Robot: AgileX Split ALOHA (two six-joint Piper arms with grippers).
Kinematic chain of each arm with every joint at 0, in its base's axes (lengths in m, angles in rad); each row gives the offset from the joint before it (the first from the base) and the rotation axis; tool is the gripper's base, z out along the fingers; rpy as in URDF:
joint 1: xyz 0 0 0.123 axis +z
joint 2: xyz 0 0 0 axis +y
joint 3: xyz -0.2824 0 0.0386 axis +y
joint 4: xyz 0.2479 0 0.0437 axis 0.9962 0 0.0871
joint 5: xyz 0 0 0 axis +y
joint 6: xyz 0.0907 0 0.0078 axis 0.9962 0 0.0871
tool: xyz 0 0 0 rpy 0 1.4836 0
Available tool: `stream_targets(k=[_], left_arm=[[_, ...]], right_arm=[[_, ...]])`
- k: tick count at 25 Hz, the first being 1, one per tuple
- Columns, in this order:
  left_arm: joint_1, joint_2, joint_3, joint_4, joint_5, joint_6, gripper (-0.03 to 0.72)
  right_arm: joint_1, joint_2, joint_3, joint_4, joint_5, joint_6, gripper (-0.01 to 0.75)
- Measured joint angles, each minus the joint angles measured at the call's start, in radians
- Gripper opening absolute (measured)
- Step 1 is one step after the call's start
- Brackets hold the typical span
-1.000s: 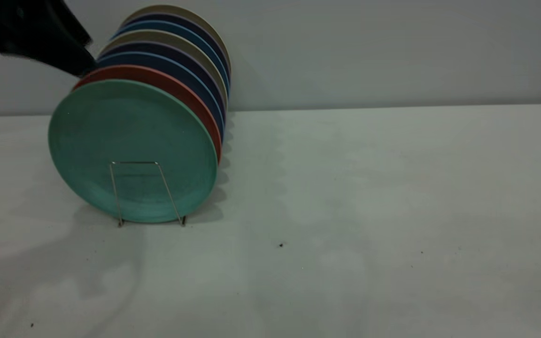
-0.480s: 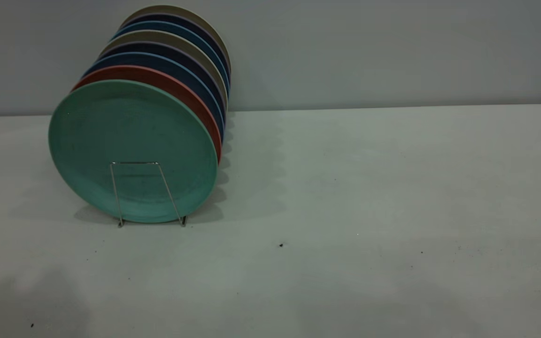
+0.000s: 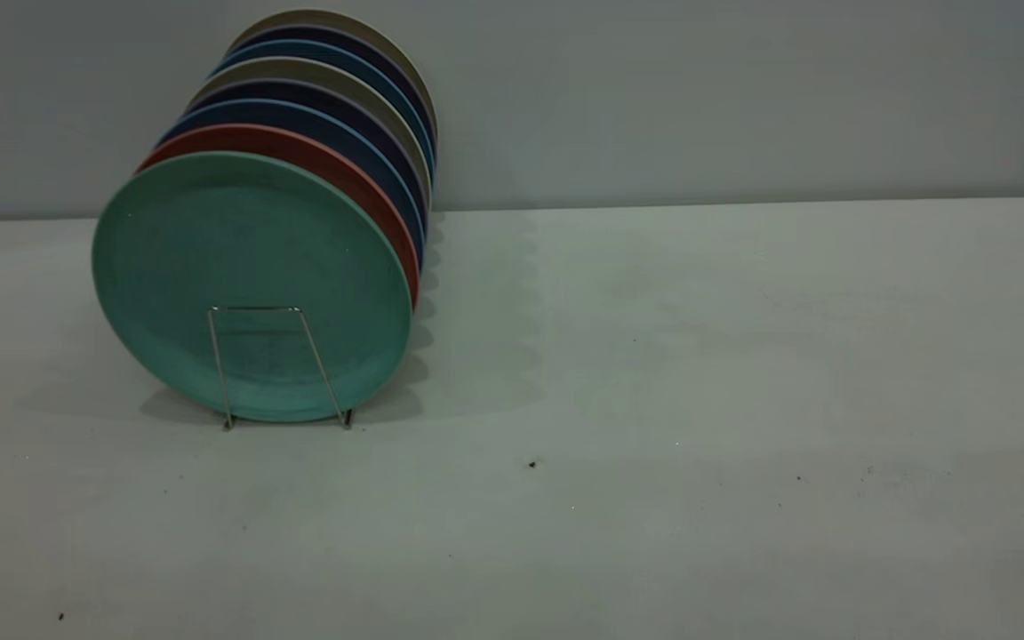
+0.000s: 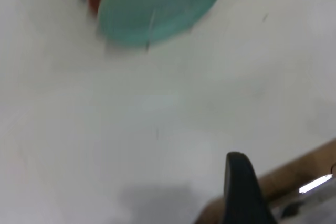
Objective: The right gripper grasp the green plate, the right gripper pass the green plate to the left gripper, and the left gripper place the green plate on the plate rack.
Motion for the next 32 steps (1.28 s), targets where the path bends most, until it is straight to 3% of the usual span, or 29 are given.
stream_targets(k=[6,13,25,32], left_arm=[[0.000,-0.203,0.293,0.094,-0.006,-0.152,0.451],[0.000,-0.430,0.484,0.137,-0.020,-0.165,0.451],[0.000,-0.669,0.496,0.136,-0.037,-0.167,0.451],[0.000,-0.688,0.496,0.136,-0.037,-0.168,0.451]], right_arm=[[0.007,-0.098,0.000,-0.002,-0.001,0.003,0.428],[0.007,-0.157,0.000,0.005,0.000,0.003,0.428],[0.006,-0.159,0.000,0.007,0.000,0.003,0.428],[-0.107,-0.212,0.000,0.013,0.004,0.003,0.428]])
